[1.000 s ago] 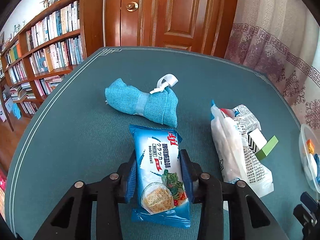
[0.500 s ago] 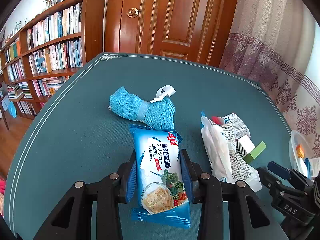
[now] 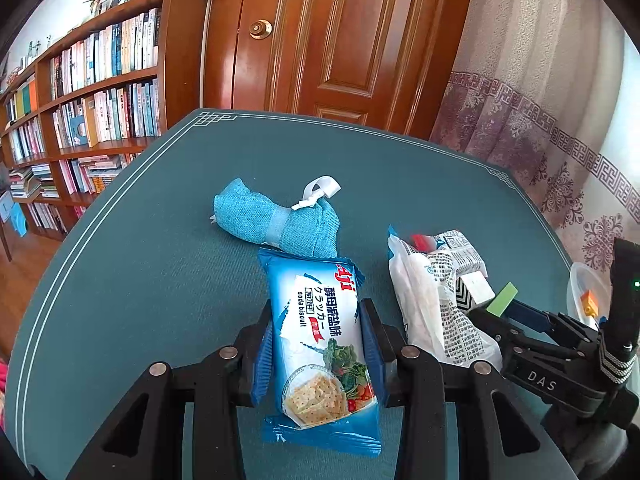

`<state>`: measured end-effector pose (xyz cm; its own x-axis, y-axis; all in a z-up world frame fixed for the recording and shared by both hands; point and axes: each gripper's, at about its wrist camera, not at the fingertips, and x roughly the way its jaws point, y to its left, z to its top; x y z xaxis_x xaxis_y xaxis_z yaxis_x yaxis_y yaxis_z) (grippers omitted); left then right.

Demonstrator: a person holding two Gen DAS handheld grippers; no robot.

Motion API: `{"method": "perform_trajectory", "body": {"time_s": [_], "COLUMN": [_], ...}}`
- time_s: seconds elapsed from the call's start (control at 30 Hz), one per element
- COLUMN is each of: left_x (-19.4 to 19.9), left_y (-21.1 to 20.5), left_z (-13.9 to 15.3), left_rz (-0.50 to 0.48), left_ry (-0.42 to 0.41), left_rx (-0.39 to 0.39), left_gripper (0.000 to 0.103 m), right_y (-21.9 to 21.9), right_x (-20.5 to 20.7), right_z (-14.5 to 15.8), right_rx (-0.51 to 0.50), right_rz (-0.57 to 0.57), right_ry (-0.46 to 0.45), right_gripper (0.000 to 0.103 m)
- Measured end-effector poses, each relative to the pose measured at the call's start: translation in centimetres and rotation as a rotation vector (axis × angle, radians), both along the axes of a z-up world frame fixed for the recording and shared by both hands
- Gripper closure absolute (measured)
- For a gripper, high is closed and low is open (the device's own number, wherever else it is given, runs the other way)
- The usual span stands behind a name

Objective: Organize objects
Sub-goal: 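Lift the cracker packet with the left gripper while the right gripper grasps the green dotted block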

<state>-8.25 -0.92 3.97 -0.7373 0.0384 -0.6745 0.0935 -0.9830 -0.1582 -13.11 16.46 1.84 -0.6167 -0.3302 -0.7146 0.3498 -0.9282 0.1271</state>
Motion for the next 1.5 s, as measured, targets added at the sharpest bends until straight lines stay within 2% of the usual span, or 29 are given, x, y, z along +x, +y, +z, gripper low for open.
{"method": "perform_trajectory", "body": {"time_s": [0.1, 0.17, 0.33, 0.47, 0.53, 0.6, 0.63, 0.67, 0.9, 1.1, 1.3, 1.5], "left_x": [0.1, 0.1, 0.3, 0.4, 0.5, 0.5, 0.5, 0.5, 0.4, 0.5, 0.6, 0.5], "left_y": [0.0, 0.1, 0.1, 0.2, 0.2, 0.2, 0.2, 0.2, 0.2, 0.0, 0.2, 0.1], "left_z": [0.0, 0.0, 0.2, 0.3, 0.3, 0.3, 0.3, 0.3, 0.3, 0.3, 0.4, 0.3], "left_rz": [-0.001, -0.004, -0.008, -0.012, -0.017, -0.019, -0.019, -0.019, -0.017, -0.016, -0.024, -0.026], "left_ry": [0.002, 0.004, 0.012, 0.014, 0.015, 0.016, 0.016, 0.015, 0.009, 0.013, 0.016, 0.011], "left_rx": [0.003, 0.005, 0.012, 0.016, 0.016, 0.016, 0.017, 0.017, 0.019, 0.025, 0.025, 0.027], "left_gripper": [0.062, 0.062, 0.062, 0.062, 0.062, 0.062, 0.062, 0.062, 0.062, 0.062, 0.062, 0.062], "right_y": [0.0, -0.2, -0.2, 0.4, 0.9, 1.1, 1.2, 1.2, 2.1, 2.7, 3.1, 0.9], "right_x": [0.2, 0.5, 1.5, 1.6, 1.2, 0.8, 0.6, 0.5, -0.9, -0.4, -0.5, -1.2], "right_z": [0.0, 0.0, 0.0, 0.0, 0.0, 0.2, 0.3, 0.4, 0.2, 0.1, 0.4, 0.2], "right_rx": [0.002, 0.020, 0.029, 0.004, -0.026, -0.040, -0.040, -0.042, -0.058, 0.068, 0.079, 0.119], "right_rz": [0.003, 0.009, 0.017, -0.008, -0.014, -0.020, -0.028, -0.035, -0.087, -0.156, -0.175, -0.118], "right_ry": [0.005, 0.009, 0.011, 0.002, -0.013, -0.017, -0.008, 0.005, -0.021, -0.008, -0.003, 0.021], "right_gripper": [0.040, 0.059, 0.070, 0.070, 0.068, 0.051, 0.033, 0.023, 0.022, 0.024, 0.040, 0.064]}}
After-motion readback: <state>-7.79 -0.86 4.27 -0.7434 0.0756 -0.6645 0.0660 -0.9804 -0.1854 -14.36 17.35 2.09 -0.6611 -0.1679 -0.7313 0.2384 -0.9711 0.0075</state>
